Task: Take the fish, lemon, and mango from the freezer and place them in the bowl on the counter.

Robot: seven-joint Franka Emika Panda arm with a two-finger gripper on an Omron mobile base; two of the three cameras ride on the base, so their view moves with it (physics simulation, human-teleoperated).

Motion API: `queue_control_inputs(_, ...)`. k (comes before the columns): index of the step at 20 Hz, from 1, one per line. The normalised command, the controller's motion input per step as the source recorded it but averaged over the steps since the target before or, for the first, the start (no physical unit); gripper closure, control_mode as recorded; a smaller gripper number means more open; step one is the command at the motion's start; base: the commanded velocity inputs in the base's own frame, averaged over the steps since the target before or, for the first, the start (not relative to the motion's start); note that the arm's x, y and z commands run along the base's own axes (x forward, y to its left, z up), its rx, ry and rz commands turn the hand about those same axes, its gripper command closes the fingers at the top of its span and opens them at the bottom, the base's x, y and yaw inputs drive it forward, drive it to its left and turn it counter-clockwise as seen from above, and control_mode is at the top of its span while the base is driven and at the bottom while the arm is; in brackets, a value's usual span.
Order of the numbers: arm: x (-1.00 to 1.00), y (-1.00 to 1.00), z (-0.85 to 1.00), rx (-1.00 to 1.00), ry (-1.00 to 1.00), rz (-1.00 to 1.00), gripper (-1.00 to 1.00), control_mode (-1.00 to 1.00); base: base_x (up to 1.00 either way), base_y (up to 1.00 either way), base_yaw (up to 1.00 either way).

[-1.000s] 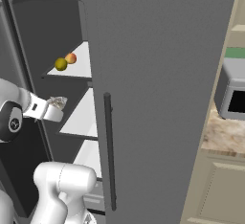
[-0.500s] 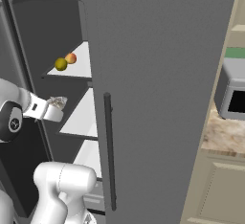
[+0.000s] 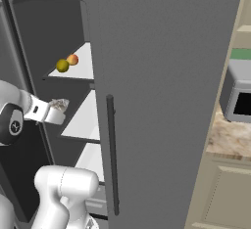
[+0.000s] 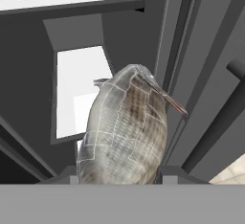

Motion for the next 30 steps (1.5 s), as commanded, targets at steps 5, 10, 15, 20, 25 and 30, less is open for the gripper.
queue_control_inputs(5, -0.09, -0.20, 0.00, 0.10, 0.15, 0.00, 1.00, -1.00, 0.00, 0.00, 0.00)
queue_control_inputs(10, 0.00, -0.01, 0.00, 0.01, 0.09, 0.00, 1.00, -1.00, 0.00, 0.00, 0.00)
queue_control_inputs(15, -0.13, 0.00, -0.02, 0.00, 0.00, 0.00, 1.00, -1.00, 0.00, 0.00, 0.00)
queue_control_inputs(20, -0.28, -0.06, -0.06, 0.01, 0.00, -0.03, 1.00, 1.00, -0.48, -0.25, -0.07)
queue_control_inputs(25, 0.00, 0.00, 0.00, 0.00, 0.00, 0.00, 1.00, 1.00, -0.47, -0.70, -0.11)
queue_control_inputs(30, 0.00, 0.00, 0.00, 0.00, 0.00, 0.00, 1.00, 1.00, 0.14, -0.99, -0.08)
